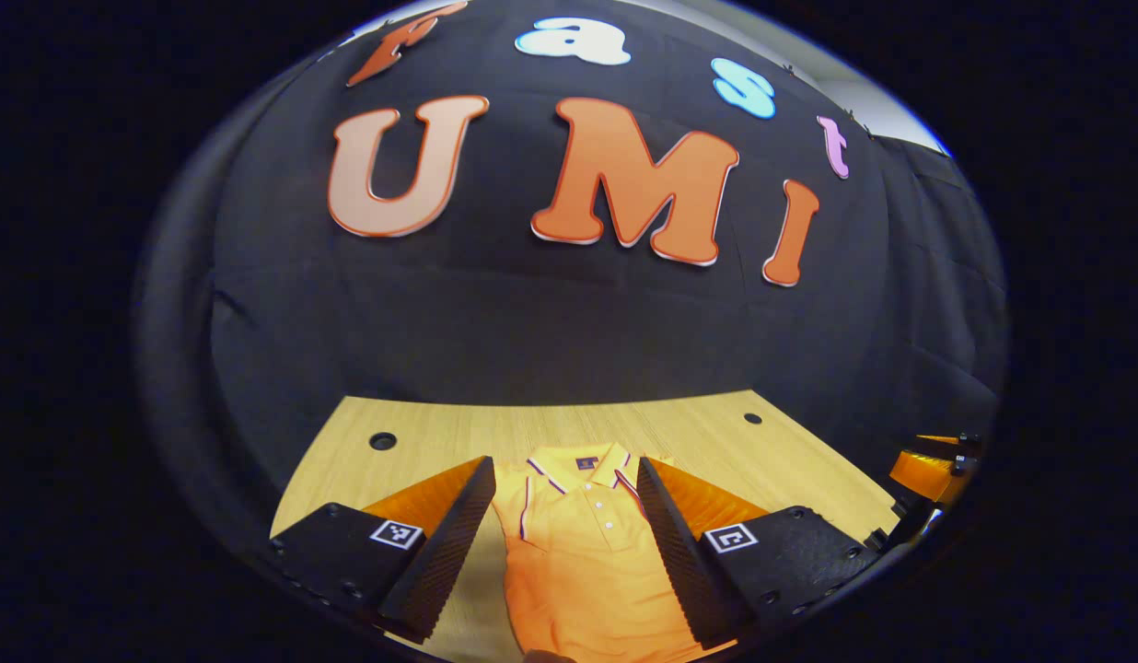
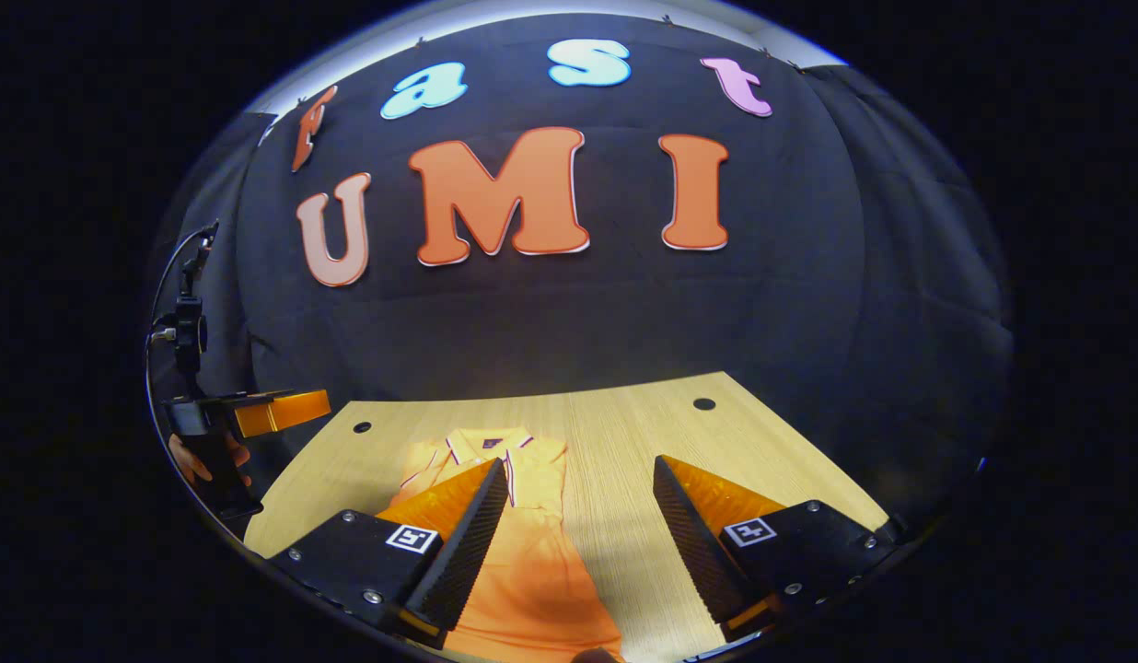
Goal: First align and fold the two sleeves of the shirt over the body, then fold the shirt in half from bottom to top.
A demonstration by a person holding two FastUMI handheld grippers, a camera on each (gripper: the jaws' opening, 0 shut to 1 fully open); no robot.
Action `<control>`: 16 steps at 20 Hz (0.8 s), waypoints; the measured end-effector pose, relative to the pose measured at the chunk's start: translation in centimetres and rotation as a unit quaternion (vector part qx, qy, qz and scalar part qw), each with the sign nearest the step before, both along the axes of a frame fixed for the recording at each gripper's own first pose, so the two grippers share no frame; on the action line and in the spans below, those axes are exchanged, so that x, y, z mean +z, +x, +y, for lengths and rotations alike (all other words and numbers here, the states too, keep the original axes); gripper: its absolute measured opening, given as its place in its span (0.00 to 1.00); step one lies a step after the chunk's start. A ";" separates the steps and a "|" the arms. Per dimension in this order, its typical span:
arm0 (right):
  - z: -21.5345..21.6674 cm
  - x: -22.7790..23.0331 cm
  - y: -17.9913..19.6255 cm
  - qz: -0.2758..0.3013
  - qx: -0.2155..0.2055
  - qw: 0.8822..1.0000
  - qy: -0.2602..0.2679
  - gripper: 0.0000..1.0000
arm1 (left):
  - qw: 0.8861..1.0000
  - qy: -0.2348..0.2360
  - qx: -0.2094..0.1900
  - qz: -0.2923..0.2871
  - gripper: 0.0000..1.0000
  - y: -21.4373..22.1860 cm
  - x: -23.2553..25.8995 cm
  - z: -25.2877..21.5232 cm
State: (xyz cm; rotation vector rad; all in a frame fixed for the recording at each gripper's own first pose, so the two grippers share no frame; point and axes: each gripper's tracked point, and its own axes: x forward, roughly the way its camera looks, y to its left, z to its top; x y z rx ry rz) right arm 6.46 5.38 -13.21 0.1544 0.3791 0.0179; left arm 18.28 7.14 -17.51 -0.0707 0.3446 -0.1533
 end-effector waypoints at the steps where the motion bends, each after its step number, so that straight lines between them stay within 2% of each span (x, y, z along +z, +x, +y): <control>1: 0.0 0.3 -0.4 -0.012 0.011 1.000 -0.006 0.97 | 1.000 0.010 0.015 -0.019 0.95 -1.1 1.0 0.3; 6: 0.1 0.8 -2.3 -0.055 0.059 0.997 -0.022 0.97 | 0.991 0.046 0.082 -0.092 0.95 -7.0 5.8 1.1; 8: 0.2 -0.3 -3.6 -0.048 0.081 0.995 -0.020 0.97 | 0.986 0.061 0.108 -0.115 0.95 -11.2 5.7 0.9; 9: -0.1 -1.5 -4.1 -0.035 0.087 0.995 -0.021 0.97 | 0.985 0.069 0.113 -0.112 0.99 -12.7 5.4 0.9; 12: -0.3 -5.2 -6.1 0.011 0.104 0.994 -0.021 0.98 | 0.990 0.091 0.102 -0.046 0.99 -16.2 0.5 0.3; 16: 0.7 -10.5 -8.9 0.095 0.130 0.987 -0.003 0.98 | 0.993 0.070 0.070 0.068 0.99 -19.0 -6.9 -0.7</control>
